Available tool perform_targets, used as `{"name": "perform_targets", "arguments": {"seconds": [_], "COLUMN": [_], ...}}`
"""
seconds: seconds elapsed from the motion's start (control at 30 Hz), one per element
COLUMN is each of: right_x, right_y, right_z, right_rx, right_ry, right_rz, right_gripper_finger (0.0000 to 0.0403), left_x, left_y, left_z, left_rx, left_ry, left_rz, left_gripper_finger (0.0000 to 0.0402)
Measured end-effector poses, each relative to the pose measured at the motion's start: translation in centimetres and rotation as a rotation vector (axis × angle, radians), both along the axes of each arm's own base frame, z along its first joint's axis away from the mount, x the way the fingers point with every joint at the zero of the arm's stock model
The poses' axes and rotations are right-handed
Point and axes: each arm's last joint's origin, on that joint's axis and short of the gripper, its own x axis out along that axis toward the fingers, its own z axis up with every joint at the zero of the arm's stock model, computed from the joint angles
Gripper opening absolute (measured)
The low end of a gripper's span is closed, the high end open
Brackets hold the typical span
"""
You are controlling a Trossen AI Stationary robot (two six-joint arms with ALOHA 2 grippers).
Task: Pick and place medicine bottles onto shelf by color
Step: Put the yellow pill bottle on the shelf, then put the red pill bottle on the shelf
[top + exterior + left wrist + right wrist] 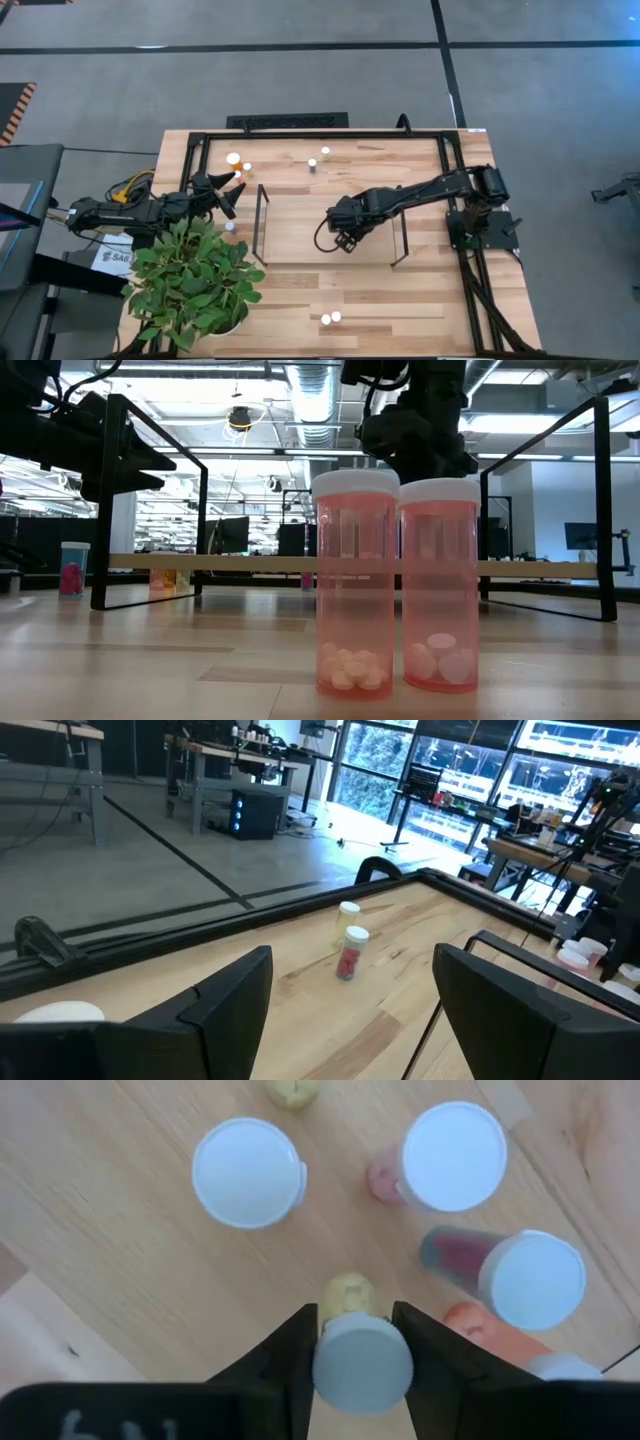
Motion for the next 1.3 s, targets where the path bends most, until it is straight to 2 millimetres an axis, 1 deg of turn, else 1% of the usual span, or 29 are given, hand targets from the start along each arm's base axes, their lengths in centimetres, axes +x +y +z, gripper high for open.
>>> {"name": "perform_targets", "arguments": {"seconds": [0.33, 0.63, 0.77, 0.9, 1.0, 1.1, 1.3], "right_x": [0.3, 0.3, 0.1, -0.2, -0.4, -0.3, -0.4], "right_y": [0.1, 0.0, 0.0, 0.0, -0.1, -0.2, -0.1], "right_z": [0.1, 0.1, 0.4, 1.1, 2.0, 3.2, 6.3], "right_rx": [0.003, -0.016, -0.012, -0.010, -0.017, -0.058, -0.094], "right_ry": [-0.032, -0.042, -0.048, -0.058, -0.063, -0.078, -0.098], "right_rz": [0.002, -0.023, -0.040, -0.053, -0.067, -0.074, -0.102], "right_gripper_finger": [0.0170, 0.0219, 0.0240, 0.0249, 0.0250, 0.0250, 0.0250], "left_x": [0.0, 0.0, 0.0, 0.0, 0.0, 0.0, 0.0], "left_y": [0.0, 0.0, 0.0, 0.0, 0.0, 0.0, 0.0], "left_z": [0.0, 0.0, 0.0, 0.0, 0.0, 0.0, 0.0], "left_rx": [0.000, 0.000, 0.000, 0.000, 0.000, 0.000, 0.000], "left_ry": [0.000, -0.001, 0.000, 0.000, 0.000, 0.000, 0.000], "left_rz": [0.000, 0.000, 0.000, 0.000, 0.000, 0.000, 0.000], "left_gripper_finger": [0.0265, 0.0265, 0.0265, 0.0265, 0.0265, 0.0265, 0.0265]}}
